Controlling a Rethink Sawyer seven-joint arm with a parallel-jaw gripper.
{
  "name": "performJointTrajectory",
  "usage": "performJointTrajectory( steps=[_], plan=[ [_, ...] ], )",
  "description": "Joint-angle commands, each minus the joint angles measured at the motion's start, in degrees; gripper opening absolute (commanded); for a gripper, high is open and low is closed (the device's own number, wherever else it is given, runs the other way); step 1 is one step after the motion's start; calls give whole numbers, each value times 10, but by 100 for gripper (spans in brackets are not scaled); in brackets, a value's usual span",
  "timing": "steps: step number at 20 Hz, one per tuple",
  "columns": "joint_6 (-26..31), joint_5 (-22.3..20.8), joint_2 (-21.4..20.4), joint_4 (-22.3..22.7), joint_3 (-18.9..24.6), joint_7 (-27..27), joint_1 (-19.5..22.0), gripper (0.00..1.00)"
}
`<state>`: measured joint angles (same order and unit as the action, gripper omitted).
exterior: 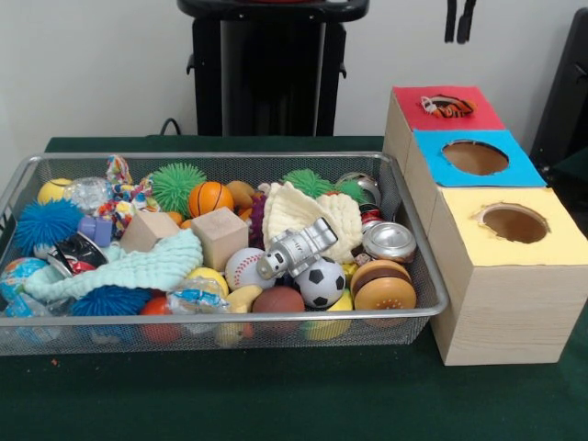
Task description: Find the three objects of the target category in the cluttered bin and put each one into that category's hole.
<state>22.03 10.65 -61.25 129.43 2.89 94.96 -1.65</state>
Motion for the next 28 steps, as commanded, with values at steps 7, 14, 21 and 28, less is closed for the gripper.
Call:
performJointTrajectory(
  steps=[7,14,21,28],
  plan=[
    [-116,-22,147,-37,-25,91,-30,0],
    [-160,-31,210,-52,-41,88,-41,0],
    [-221,-37,259,-70,-26,93,-26,0],
    [-199,-27,230,-75,-13,92,-20,0]
  ],
)
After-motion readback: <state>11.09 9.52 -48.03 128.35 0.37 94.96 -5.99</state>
